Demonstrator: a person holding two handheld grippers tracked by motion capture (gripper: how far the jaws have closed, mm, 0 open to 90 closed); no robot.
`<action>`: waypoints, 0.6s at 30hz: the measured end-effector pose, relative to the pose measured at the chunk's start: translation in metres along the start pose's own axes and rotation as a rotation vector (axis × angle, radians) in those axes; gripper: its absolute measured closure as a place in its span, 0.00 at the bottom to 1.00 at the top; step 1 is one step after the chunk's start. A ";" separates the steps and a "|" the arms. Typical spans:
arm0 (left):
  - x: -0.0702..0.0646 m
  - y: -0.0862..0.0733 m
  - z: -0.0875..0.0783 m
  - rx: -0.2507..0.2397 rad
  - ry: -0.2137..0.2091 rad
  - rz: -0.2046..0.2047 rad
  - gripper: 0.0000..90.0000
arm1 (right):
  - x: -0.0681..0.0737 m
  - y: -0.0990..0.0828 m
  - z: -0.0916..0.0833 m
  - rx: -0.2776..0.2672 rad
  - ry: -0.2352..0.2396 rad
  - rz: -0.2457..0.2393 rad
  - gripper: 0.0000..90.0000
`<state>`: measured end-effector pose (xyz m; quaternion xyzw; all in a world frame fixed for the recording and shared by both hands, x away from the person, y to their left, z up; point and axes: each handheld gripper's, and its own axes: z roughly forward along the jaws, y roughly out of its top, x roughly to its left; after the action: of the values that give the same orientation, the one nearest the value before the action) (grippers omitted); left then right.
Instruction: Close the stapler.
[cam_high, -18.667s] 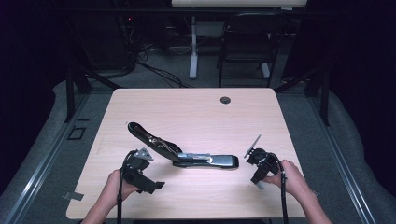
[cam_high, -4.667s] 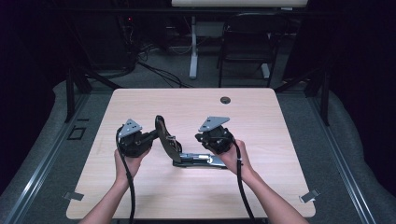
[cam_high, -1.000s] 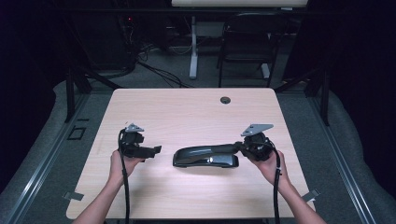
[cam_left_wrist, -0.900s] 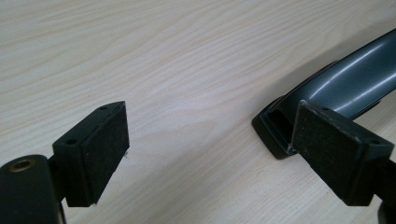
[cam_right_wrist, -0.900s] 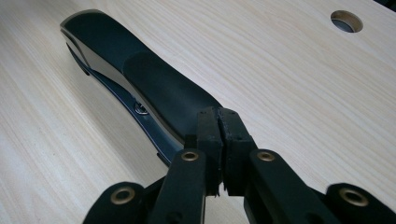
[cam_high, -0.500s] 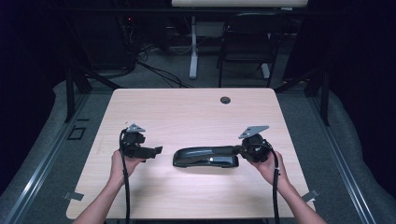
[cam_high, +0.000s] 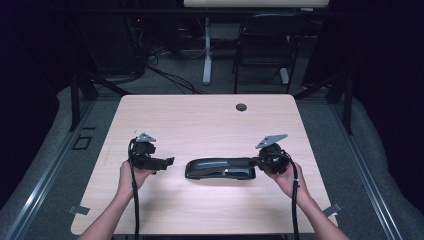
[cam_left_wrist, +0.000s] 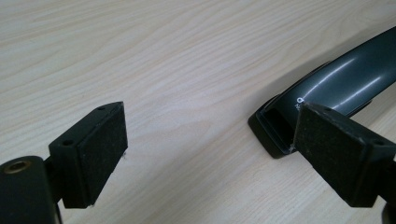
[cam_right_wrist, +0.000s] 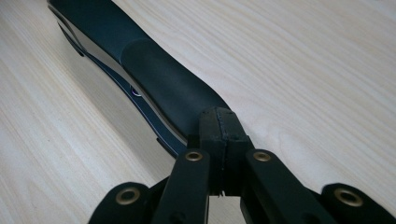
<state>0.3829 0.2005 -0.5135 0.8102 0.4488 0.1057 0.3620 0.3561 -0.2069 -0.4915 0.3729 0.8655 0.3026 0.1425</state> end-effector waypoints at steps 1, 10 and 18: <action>0.000 0.000 0.000 0.000 0.001 0.002 0.11 | -0.001 -0.001 0.002 0.002 0.006 0.002 1.00; -0.001 0.000 0.001 -0.001 -0.004 0.002 0.10 | -0.004 -0.004 0.005 0.002 0.016 0.014 1.00; -0.001 0.000 0.003 0.000 -0.002 0.004 0.10 | -0.001 -0.003 0.007 0.028 -0.004 -0.007 1.00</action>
<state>0.3837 0.1982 -0.5155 0.8112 0.4469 0.1053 0.3621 0.3582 -0.2060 -0.4988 0.3722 0.8708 0.2891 0.1400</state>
